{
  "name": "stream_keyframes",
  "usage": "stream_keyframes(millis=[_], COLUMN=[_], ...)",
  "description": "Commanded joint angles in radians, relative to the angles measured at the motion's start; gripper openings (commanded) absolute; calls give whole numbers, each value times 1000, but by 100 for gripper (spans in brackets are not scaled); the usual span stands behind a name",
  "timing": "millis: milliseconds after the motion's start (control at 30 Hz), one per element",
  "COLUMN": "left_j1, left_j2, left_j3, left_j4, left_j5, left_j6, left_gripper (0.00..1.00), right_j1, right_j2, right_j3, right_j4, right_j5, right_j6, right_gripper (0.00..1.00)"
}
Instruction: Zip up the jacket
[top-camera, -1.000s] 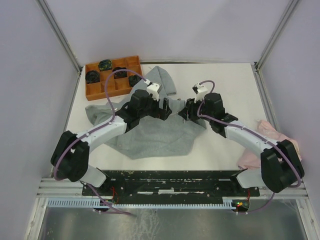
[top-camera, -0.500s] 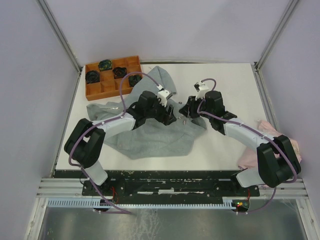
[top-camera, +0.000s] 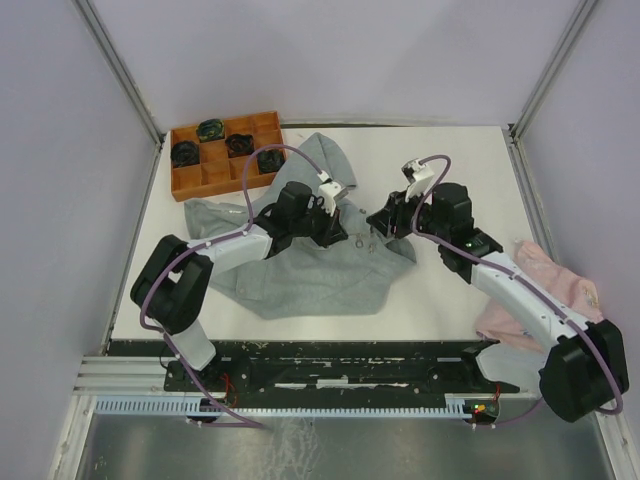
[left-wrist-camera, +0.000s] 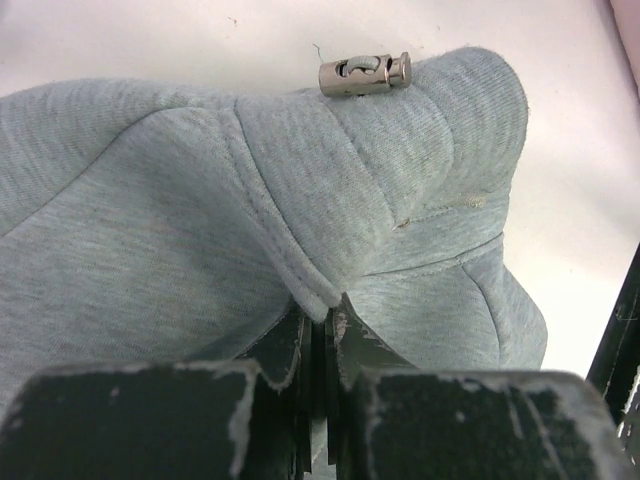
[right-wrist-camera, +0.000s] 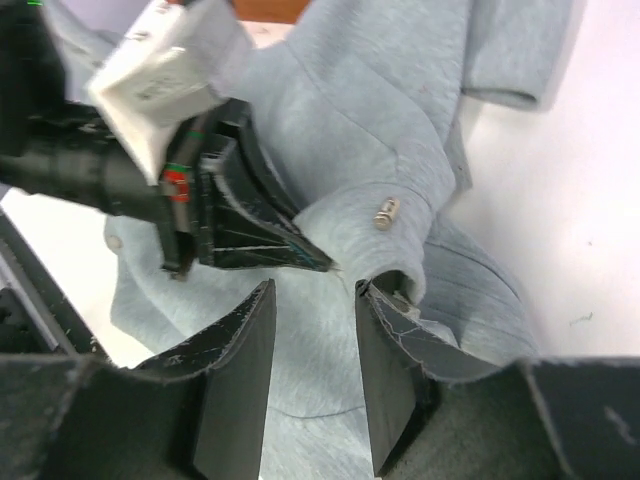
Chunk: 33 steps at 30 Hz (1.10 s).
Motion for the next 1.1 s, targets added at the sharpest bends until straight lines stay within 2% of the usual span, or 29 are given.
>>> stream_keyframes(millis=[0,167,400,533,800,1067], left_j1=[4,6,7,7,6,7], left_j2=[-37,-41,-40,-51,-79,-91], left_j3=[29,34,56,51,38,23], left_j4=[33,25,-24,-31,-24,-1], left_j5=[58,63,68,78,136,159], left_j6=[-52,-123,-174,-185,-209,-227], left_gripper=[3,3,3,3,3,3], right_j1=[14,73,106,112,112,111], right_j2=[-62,-17,94,130,232,321], right_j3=[-17,-53,-100,-142,-150,-128], right_j4=[14,34,116,216,362,446], right_j5=[-110,-106,-10,113,178,58], right_j6=[-43,-87,-107,-83,-11,49], right_gripper=[44,41,41,44,47,48])
